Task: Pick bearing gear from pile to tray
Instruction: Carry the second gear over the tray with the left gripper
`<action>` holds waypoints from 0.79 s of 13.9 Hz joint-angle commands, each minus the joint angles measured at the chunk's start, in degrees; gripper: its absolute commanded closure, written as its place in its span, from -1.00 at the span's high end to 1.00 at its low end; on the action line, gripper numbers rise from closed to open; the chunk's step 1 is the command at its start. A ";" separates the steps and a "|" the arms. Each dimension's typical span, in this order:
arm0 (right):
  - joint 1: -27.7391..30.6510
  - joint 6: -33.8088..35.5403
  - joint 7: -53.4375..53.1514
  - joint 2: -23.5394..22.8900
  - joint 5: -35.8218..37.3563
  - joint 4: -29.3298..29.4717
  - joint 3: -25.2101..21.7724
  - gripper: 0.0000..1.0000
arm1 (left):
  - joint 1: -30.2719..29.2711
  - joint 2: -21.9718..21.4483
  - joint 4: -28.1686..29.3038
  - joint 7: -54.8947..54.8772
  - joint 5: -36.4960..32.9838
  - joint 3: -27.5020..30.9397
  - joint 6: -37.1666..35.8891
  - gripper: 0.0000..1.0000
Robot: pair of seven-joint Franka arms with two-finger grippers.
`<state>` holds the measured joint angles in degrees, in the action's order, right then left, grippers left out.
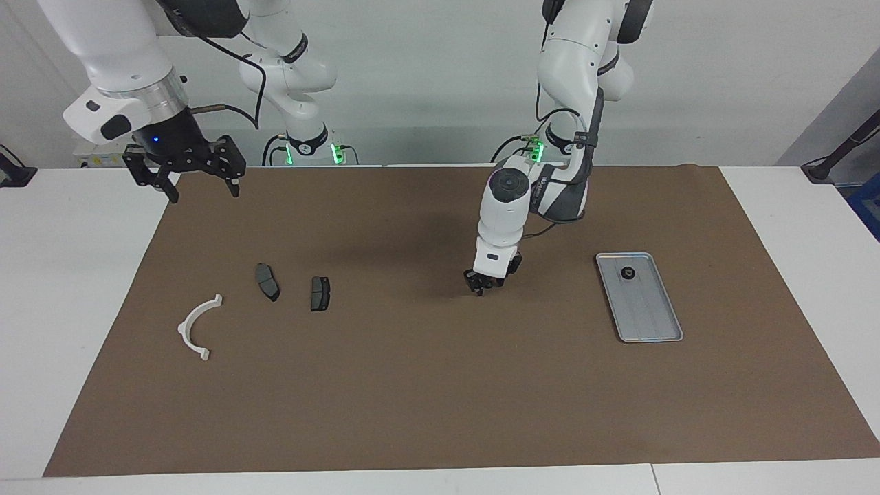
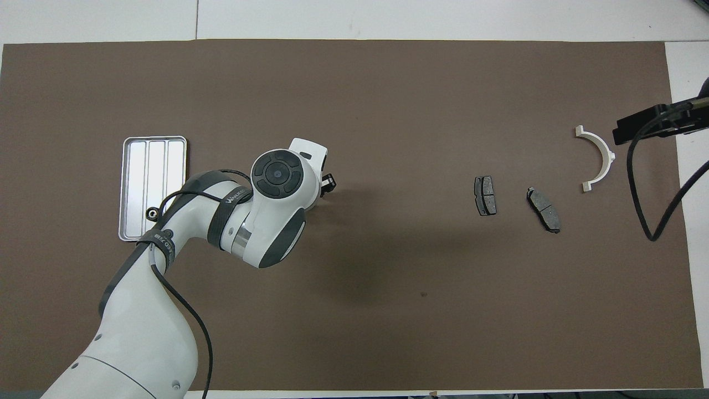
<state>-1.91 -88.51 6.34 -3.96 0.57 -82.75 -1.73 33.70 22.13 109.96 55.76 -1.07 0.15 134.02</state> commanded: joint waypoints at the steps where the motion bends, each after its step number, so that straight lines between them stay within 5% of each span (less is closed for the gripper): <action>1: -0.37 -3.86 1.30 5.27 -1.37 -9.26 -0.64 1.00 | 0.84 0.02 1.22 2.16 -1.21 0.73 1.68 0.01; 5: 0.51 -3.78 1.22 5.81 -1.36 -10.25 -0.64 1.00 | 0.93 -0.06 1.49 2.51 -1.21 0.73 1.68 -0.04; 11: 0.68 -0.70 0.87 7.12 -1.37 -10.15 -0.64 1.00 | 0.93 -0.59 3.60 2.16 -1.21 0.64 2.04 -0.52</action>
<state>-1.79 -89.57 6.34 1.06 0.57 -90.93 -2.39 33.72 21.35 111.13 56.74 -1.35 0.38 134.45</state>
